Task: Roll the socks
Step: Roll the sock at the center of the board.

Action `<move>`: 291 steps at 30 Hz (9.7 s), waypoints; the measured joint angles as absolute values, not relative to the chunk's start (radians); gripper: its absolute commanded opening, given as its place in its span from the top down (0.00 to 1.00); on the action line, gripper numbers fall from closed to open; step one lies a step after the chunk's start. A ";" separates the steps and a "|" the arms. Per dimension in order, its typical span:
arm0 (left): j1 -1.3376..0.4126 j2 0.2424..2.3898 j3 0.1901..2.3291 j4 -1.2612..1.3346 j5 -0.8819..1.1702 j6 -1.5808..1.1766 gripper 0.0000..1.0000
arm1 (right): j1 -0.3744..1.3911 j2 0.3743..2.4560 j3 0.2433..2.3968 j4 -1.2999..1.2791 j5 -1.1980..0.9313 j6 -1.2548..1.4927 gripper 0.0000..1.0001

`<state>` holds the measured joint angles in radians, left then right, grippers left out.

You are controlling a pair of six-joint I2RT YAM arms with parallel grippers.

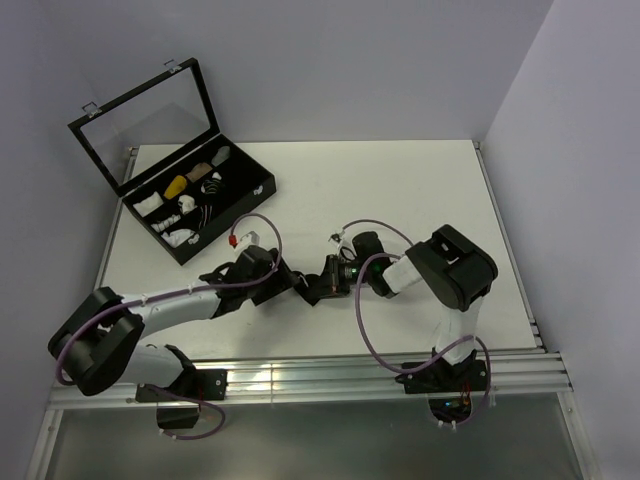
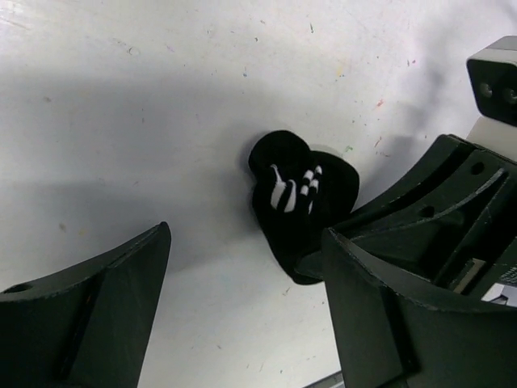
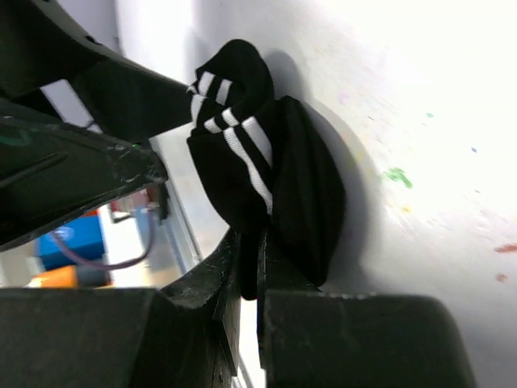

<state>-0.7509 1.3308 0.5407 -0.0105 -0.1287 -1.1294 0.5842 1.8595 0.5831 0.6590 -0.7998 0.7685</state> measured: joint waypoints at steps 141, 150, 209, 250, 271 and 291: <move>-0.741 1.622 0.798 -0.084 0.004 -1.087 0.94 | 0.948 1.420 0.579 0.168 -0.009 0.161 0.57; -0.741 1.622 0.801 -0.091 0.006 -1.083 0.94 | 0.980 1.530 0.641 0.141 0.084 0.163 0.57; -0.814 1.554 0.673 0.057 -0.066 -1.346 0.32 | 0.578 1.995 0.410 1.155 -0.713 1.242 1.00; -0.797 1.711 0.890 -0.131 0.013 -1.224 0.76 | 0.513 2.002 0.398 1.187 -0.677 1.255 0.79; -0.785 1.853 1.082 -0.260 -0.015 -1.120 0.87 | 0.540 1.644 0.441 0.570 -0.505 0.922 0.66; -0.791 1.752 0.974 -0.207 -0.054 -1.152 0.38 | 0.488 1.761 0.368 0.822 -0.603 1.013 1.00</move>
